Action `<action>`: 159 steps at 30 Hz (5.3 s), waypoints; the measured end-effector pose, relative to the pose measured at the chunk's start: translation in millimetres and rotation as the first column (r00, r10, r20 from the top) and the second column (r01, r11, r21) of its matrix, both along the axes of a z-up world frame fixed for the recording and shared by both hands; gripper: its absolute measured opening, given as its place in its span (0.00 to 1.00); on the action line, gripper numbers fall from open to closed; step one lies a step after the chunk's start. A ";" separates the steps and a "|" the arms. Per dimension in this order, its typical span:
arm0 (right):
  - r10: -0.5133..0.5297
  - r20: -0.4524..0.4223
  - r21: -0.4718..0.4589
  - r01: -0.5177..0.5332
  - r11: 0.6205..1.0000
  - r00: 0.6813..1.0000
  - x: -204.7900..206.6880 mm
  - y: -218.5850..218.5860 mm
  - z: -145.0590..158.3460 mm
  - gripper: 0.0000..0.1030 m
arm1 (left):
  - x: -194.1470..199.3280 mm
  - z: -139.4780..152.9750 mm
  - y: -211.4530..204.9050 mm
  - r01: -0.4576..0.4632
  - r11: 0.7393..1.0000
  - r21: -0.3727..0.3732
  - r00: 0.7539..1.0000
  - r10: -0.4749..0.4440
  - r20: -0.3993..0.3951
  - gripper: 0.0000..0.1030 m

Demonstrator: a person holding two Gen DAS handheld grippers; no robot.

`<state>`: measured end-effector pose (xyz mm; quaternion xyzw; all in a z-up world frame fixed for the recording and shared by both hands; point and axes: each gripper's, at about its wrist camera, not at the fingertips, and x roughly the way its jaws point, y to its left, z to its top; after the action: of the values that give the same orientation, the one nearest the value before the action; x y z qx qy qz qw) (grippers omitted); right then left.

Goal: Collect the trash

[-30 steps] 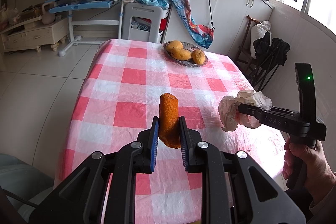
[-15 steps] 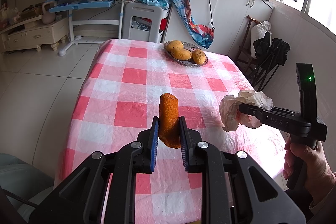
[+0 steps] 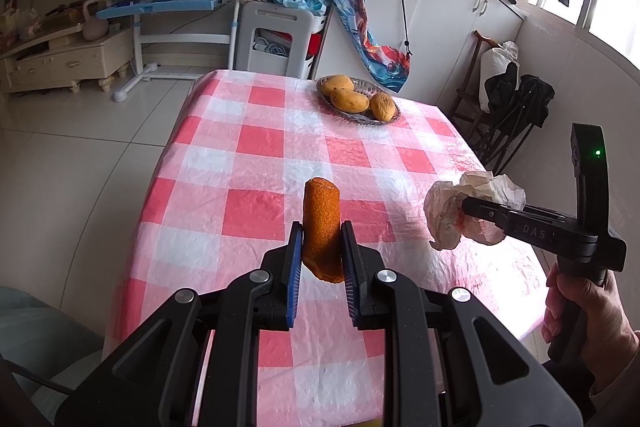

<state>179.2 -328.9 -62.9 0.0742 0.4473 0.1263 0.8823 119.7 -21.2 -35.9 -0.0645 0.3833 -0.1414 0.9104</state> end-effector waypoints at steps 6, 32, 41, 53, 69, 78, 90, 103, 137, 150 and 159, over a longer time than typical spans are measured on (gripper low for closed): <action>0.000 0.001 0.003 0.000 1.000 1.000 0.5 0.5 0.4 0.23 | 0.1 -1.0 0.9 -0.002 1.000 -0.002 1.000 0.002 0.001 0.18; 0.049 0.056 0.102 -0.055 0.993 0.997 -46.5 14.7 14.6 0.23 | -23.3 -2.8 26.6 -0.022 0.997 -0.078 1.000 0.021 -0.016 0.18; 0.120 0.067 0.108 -0.127 0.986 0.991 -91.5 36.3 9.8 0.23 | -42.0 -5.9 44.6 -0.044 0.989 -0.142 0.998 0.038 -0.047 0.18; 0.278 0.041 0.088 -0.281 0.956 0.960 -162.6 76.5 -5.9 0.23 | -76.8 -10.7 43.1 -0.033 0.995 -0.093 0.998 0.028 -0.058 0.18; 0.245 0.053 0.093 -0.249 0.964 0.968 -190.5 71.3 -6.8 0.58 | -128.3 -23.7 27.3 0.021 1.000 -0.002 0.996 -0.021 -0.091 0.18; 0.096 0.142 0.197 -0.123 0.973 0.985 -190.4 41.1 10.6 0.74 | -152.8 -45.7 -4.7 0.156 0.986 0.064 0.972 -0.142 -0.186 0.27; -0.164 0.440 -0.019 0.191 0.981 0.883 -225.3 30.4 45.8 0.93 | -170.6 -1.6 5.4 -0.033 0.986 0.164 0.996 0.018 0.093 0.81; -0.124 0.426 -0.099 0.183 0.978 0.896 -219.4 44.7 34.5 0.93 | -171.8 15.6 20.9 -0.141 0.978 0.151 0.976 0.112 0.185 0.91; -0.108 0.424 -0.131 0.179 0.975 0.899 -219.0 49.4 32.3 0.93 | -171.7 17.1 17.3 -0.162 0.971 0.177 0.972 0.126 0.199 0.93; -0.108 0.422 -0.132 0.179 0.975 0.900 -219.0 49.9 32.7 0.93 | -171.3 16.9 18.0 -0.166 0.970 0.177 0.971 0.130 0.199 0.93; -0.106 0.422 -0.135 0.178 0.975 0.900 -219.0 49.7 31.5 0.93 | -170.1 16.2 22.9 -0.176 0.969 0.173 0.969 0.140 0.201 0.93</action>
<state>-39.8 -279.2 -31.4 0.0028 0.2535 0.0357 0.9667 -50.4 1.6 -19.7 0.0056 0.3012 -0.0363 0.9528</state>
